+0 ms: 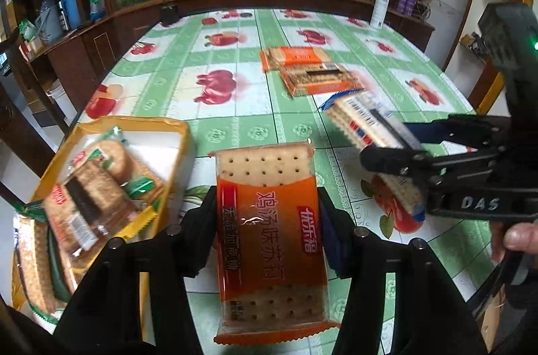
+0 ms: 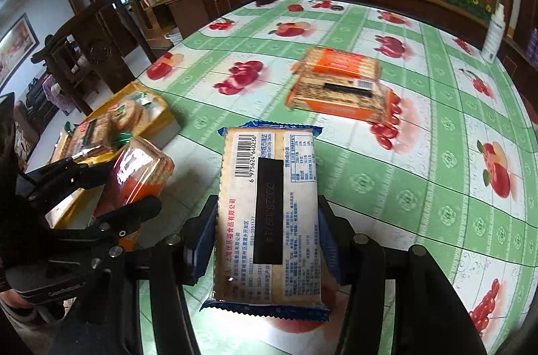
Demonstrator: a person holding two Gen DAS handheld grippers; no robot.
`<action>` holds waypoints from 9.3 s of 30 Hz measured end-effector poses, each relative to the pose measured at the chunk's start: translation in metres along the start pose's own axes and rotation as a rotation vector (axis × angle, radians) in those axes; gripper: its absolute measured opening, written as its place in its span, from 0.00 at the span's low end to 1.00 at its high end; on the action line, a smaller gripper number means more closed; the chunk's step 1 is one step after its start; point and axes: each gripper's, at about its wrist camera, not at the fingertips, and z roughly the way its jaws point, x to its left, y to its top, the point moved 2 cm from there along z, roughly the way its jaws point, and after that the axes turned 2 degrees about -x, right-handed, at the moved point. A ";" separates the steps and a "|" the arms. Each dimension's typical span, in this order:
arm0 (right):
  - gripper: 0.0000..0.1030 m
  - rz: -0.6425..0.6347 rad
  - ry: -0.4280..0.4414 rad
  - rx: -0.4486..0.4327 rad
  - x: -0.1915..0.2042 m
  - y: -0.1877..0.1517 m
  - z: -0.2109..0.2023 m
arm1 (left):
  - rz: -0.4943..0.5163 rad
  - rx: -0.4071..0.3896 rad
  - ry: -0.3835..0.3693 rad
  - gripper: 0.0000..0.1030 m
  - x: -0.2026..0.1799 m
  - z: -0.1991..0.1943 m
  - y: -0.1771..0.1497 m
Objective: Organize snacks
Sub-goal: 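Lift both packs and carry them toward the tray, then lower both packs into the tray and open both grippers, then move both grippers back over the last two packs on the table, then grasp the brown biscuit pack with the left gripper while the right grasps the orange cracker pack, then lift both packs and carry them over the tray, then lower both packs into the tray and open both grippers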
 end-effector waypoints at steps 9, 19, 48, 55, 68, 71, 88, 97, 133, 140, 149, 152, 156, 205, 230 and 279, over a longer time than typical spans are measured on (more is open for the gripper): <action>0.53 -0.034 0.039 -0.012 0.031 0.007 -0.002 | -0.038 -0.058 0.014 0.54 0.019 -0.034 0.000; 0.53 -0.117 0.111 -0.031 0.085 0.030 0.003 | -0.117 -0.116 0.079 0.54 0.082 -0.087 -0.011; 0.73 -0.354 0.259 0.074 0.238 0.042 0.076 | -0.267 -0.063 0.257 0.55 0.181 -0.089 -0.086; 0.78 -0.379 0.140 -0.067 0.225 0.043 0.042 | -0.304 -0.118 0.292 0.69 0.180 -0.098 -0.084; 0.79 -0.077 0.215 -0.327 0.129 0.033 -0.011 | -0.186 -0.287 0.266 0.86 0.120 -0.104 -0.043; 0.83 -0.077 0.093 -0.436 0.110 0.033 -0.036 | -0.184 -0.282 0.207 0.86 0.101 -0.094 -0.028; 1.00 0.066 -0.097 -0.459 -0.035 0.033 -0.044 | -0.024 -0.212 0.099 0.93 -0.003 -0.031 0.060; 1.00 0.115 -0.185 -0.209 -0.096 0.073 0.009 | -0.005 -0.018 0.080 0.93 -0.017 0.050 0.097; 0.99 -0.224 -0.040 0.083 -0.062 0.067 0.074 | -0.342 0.116 0.085 0.93 0.036 0.112 0.088; 0.99 -0.093 -0.273 0.035 -0.115 0.104 0.093 | -0.363 0.099 0.090 0.93 0.036 0.107 0.089; 0.99 -0.217 -0.164 0.069 -0.077 0.071 0.074 | -0.367 0.125 0.081 0.93 0.032 0.119 0.086; 0.99 -0.175 -0.130 0.033 -0.094 0.086 0.067 | -0.368 0.143 0.059 0.93 0.024 0.126 0.088; 0.99 -0.255 -0.073 0.003 -0.104 0.112 0.080 | -0.345 0.168 0.062 0.93 0.010 0.138 0.093; 0.53 -0.057 0.071 0.107 -0.112 0.058 0.073 | -0.078 0.163 0.065 0.60 -0.018 0.140 0.080; 0.53 -0.158 0.299 -0.005 0.054 0.068 0.036 | -0.130 -0.064 0.130 0.60 0.075 -0.050 0.020; 0.53 -0.126 0.351 0.078 0.163 0.083 0.116 | -0.279 -0.131 0.284 0.60 0.162 -0.085 -0.054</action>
